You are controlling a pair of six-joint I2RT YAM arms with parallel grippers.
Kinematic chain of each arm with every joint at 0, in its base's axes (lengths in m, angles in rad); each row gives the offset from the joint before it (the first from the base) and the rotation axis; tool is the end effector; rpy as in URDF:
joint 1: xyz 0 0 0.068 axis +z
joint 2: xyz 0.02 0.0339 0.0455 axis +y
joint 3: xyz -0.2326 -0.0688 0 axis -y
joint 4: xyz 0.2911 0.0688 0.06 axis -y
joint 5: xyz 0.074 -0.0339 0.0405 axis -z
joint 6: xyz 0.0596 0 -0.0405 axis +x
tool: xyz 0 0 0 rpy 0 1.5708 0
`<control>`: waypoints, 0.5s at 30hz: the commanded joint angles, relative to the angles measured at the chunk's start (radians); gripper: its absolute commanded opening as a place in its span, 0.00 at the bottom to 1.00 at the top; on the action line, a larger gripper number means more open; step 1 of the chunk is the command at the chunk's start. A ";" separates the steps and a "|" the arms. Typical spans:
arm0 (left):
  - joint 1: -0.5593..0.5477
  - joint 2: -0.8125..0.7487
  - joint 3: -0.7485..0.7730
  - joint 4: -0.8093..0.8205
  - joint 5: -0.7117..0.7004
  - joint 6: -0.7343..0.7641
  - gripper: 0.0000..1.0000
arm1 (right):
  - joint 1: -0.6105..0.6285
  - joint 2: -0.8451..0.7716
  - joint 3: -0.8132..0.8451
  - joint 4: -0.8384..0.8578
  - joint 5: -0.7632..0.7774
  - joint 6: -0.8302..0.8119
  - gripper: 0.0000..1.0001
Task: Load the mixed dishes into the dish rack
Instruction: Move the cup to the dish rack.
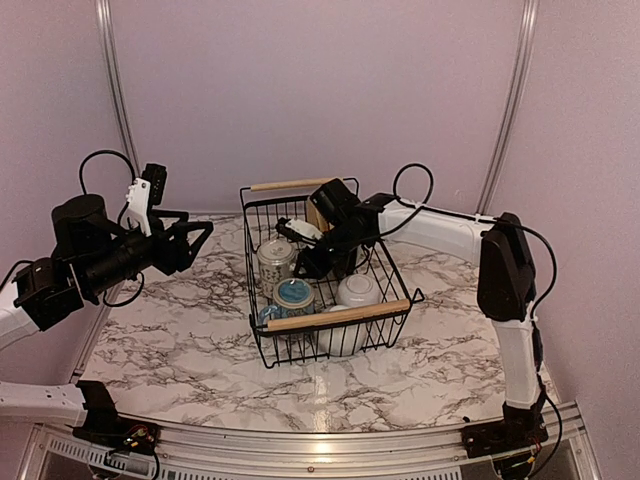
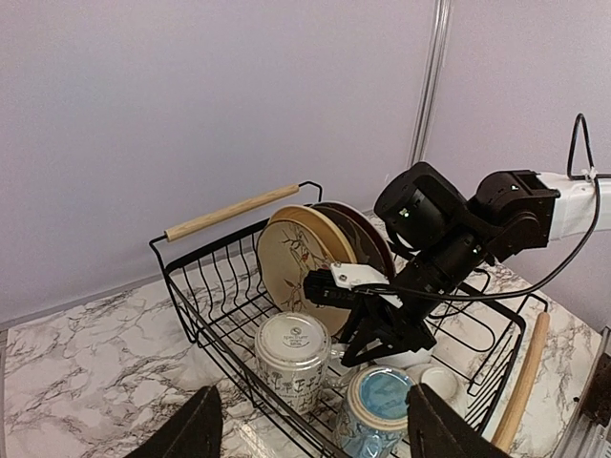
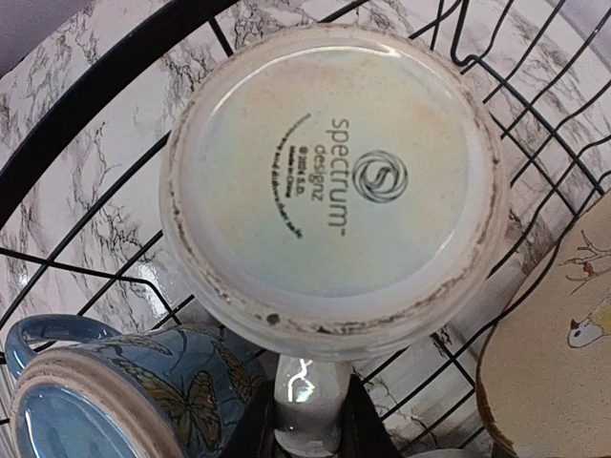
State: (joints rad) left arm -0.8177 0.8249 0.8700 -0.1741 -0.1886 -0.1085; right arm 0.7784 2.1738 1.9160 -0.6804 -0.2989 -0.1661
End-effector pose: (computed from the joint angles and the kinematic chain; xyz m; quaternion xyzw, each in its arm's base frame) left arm 0.2008 -0.1979 0.3404 0.2014 0.7229 -0.2303 0.6195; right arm 0.3623 0.3819 0.1833 -0.4688 0.8159 0.2276 0.2506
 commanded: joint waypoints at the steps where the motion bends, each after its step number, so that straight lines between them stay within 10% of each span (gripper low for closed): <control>1: -0.001 0.006 -0.001 0.015 0.013 0.000 0.68 | -0.014 -0.006 0.086 -0.062 -0.081 -0.117 0.04; 5: 0.000 0.006 -0.002 0.016 0.012 0.000 0.68 | -0.020 -0.005 0.083 -0.083 -0.092 -0.129 0.03; 15: -0.001 0.015 0.007 0.014 0.017 0.000 0.68 | -0.024 -0.075 0.047 -0.092 -0.082 -0.154 0.42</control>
State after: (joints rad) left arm -0.8177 0.8333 0.8700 -0.1730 -0.1833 -0.1085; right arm 0.7589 2.1750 1.9480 -0.7715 -0.3611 -0.2958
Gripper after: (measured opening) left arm 0.683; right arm 0.381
